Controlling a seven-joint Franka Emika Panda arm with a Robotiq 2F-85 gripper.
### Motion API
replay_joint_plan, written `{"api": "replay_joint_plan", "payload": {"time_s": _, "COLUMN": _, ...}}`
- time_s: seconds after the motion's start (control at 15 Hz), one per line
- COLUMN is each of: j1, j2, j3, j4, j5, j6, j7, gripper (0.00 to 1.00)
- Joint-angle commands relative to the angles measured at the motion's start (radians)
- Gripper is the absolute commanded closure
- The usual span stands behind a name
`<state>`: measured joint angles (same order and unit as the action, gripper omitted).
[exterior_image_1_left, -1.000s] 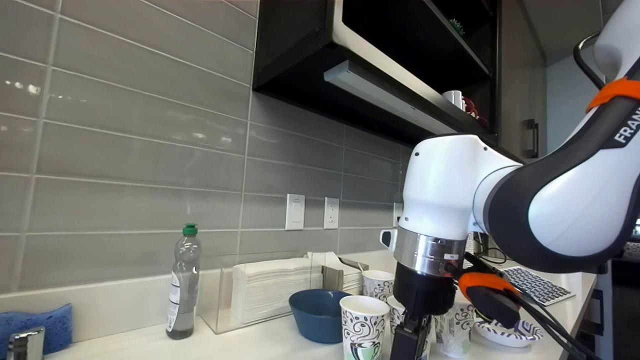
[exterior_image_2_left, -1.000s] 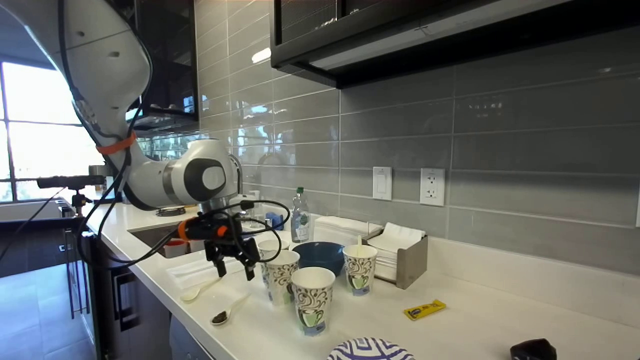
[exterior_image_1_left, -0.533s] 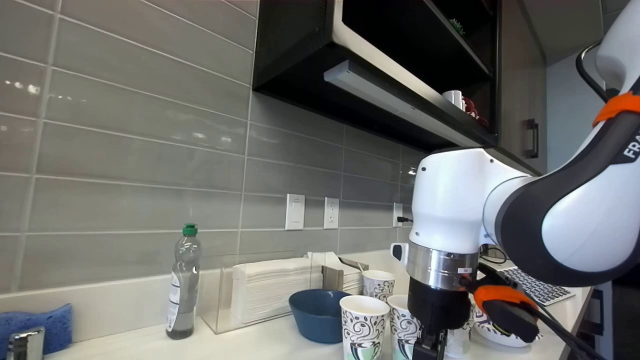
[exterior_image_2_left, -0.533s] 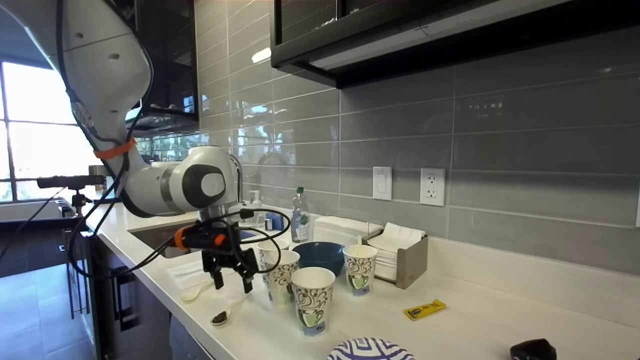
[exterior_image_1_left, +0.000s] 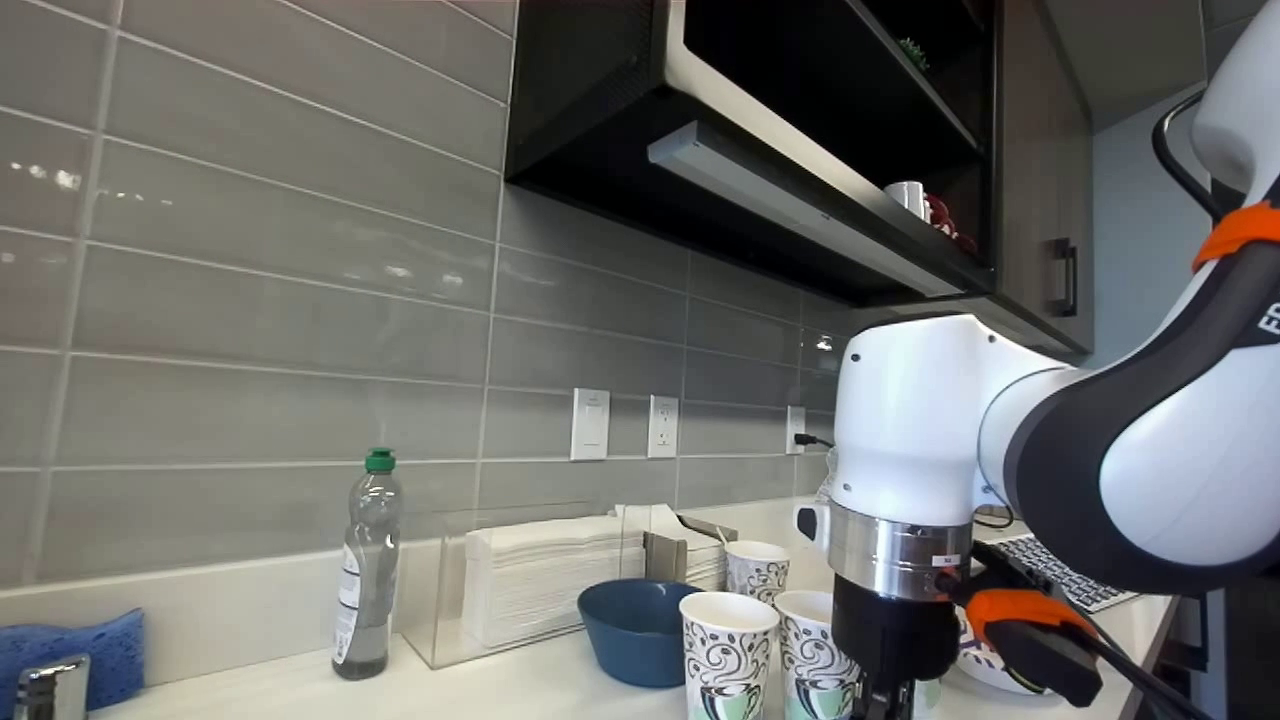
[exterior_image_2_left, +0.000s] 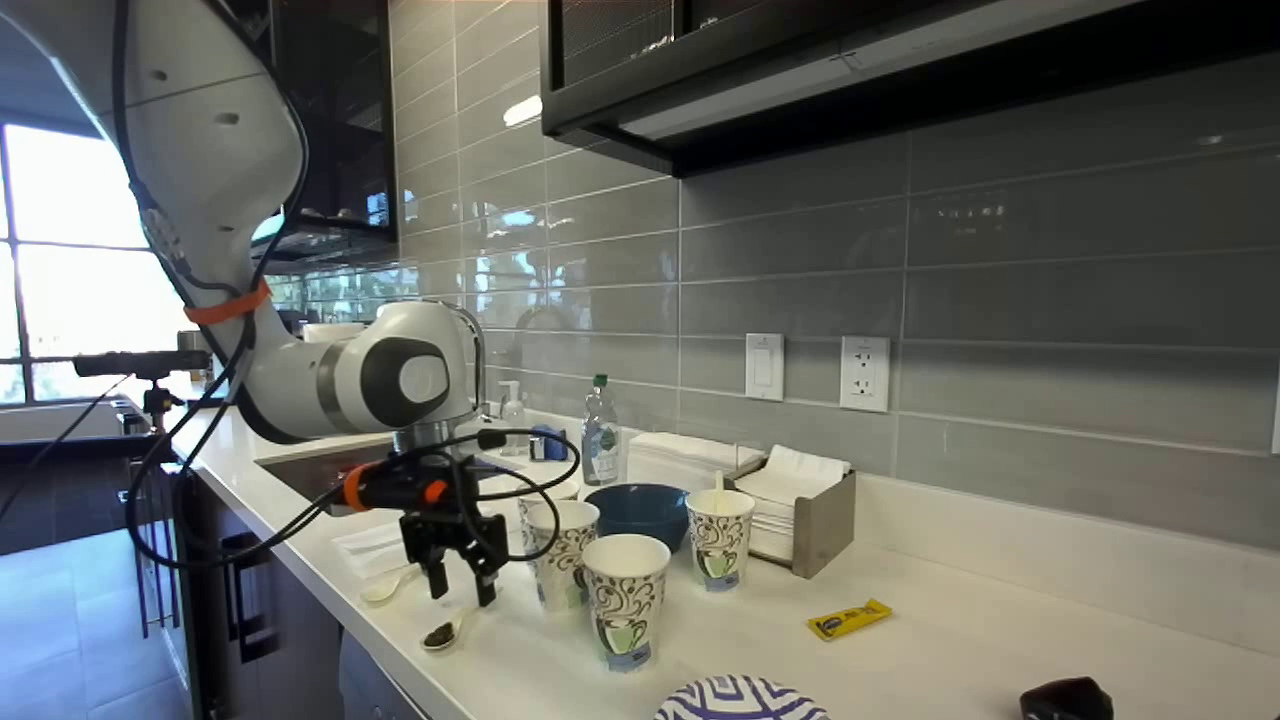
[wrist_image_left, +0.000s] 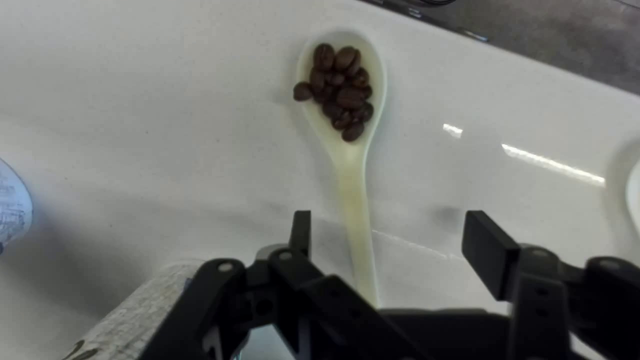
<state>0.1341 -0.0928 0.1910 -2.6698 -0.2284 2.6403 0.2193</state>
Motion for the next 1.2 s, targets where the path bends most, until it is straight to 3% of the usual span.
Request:
{"api": "replay_joint_plan", "payload": {"time_s": 0.0, "j1": -0.007, "j2": 0.005, "j3": -0.011, "j4": -0.004, "j5": -0.009, "j6": 0.018, "j7": -0.025, "gripper": 0.31}}
{"api": "replay_joint_plan", "payload": {"time_s": 0.13, "j1": -0.006, "j2": 0.01, "j3": -0.013, "j4": 0.0, "j5": -0.007, "j6": 0.021, "j7": -0.035, "gripper": 0.22}}
{"api": "replay_joint_plan", "payload": {"time_s": 0.33, "j1": -0.005, "j2": 0.017, "j3": -0.017, "j4": 0.003, "j5": 0.0, "j6": 0.019, "j7": -0.046, "gripper": 0.34}}
{"api": "replay_joint_plan", "payload": {"time_s": 0.47, "j1": -0.004, "j2": 0.021, "j3": -0.018, "j4": 0.004, "j5": 0.0, "j6": 0.018, "j7": -0.05, "gripper": 0.46}}
{"api": "replay_joint_plan", "payload": {"time_s": 0.6, "j1": -0.004, "j2": 0.025, "j3": -0.019, "j4": 0.006, "j5": 0.0, "j6": 0.019, "j7": -0.053, "gripper": 0.51}}
{"api": "replay_joint_plan", "payload": {"time_s": 0.8, "j1": -0.004, "j2": 0.028, "j3": -0.02, "j4": 0.008, "j5": -0.001, "j6": 0.019, "j7": -0.054, "gripper": 0.43}}
{"api": "replay_joint_plan", "payload": {"time_s": 0.93, "j1": -0.003, "j2": 0.03, "j3": -0.02, "j4": 0.009, "j5": 0.001, "j6": 0.019, "j7": -0.056, "gripper": 0.45}}
{"api": "replay_joint_plan", "payload": {"time_s": 1.13, "j1": -0.003, "j2": 0.029, "j3": -0.02, "j4": 0.011, "j5": 0.004, "j6": 0.02, "j7": -0.062, "gripper": 0.66}}
